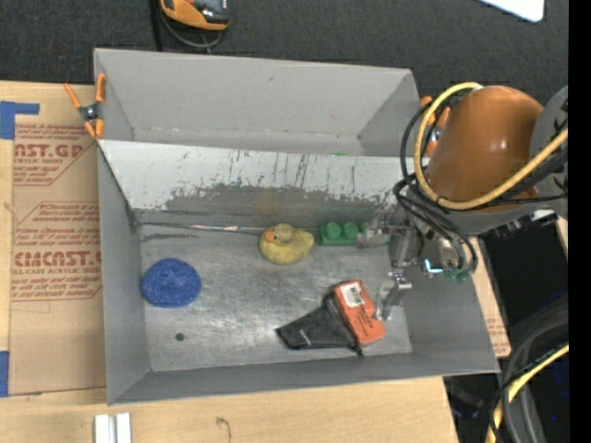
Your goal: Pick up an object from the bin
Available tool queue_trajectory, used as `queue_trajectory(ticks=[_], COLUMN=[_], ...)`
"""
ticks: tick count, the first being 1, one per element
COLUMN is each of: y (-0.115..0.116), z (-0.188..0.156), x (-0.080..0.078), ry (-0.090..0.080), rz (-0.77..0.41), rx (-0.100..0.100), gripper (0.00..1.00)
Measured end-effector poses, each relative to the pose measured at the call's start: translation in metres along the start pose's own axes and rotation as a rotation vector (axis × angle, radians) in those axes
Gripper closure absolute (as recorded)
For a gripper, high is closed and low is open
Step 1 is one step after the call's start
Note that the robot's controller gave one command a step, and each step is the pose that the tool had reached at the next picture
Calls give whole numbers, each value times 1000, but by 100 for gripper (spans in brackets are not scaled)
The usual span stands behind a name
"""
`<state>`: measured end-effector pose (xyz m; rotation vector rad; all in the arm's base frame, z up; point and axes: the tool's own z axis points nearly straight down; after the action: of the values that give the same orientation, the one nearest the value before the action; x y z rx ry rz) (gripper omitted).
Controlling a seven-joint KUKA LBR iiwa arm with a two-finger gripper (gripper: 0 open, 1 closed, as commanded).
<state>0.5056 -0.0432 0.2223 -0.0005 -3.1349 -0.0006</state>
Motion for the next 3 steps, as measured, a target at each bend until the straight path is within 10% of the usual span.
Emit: queue_trajectory(ticks=[3], y=[24], z=[83], x=[15], ry=[-2], rz=[-178], rx=[0], gripper=[0])
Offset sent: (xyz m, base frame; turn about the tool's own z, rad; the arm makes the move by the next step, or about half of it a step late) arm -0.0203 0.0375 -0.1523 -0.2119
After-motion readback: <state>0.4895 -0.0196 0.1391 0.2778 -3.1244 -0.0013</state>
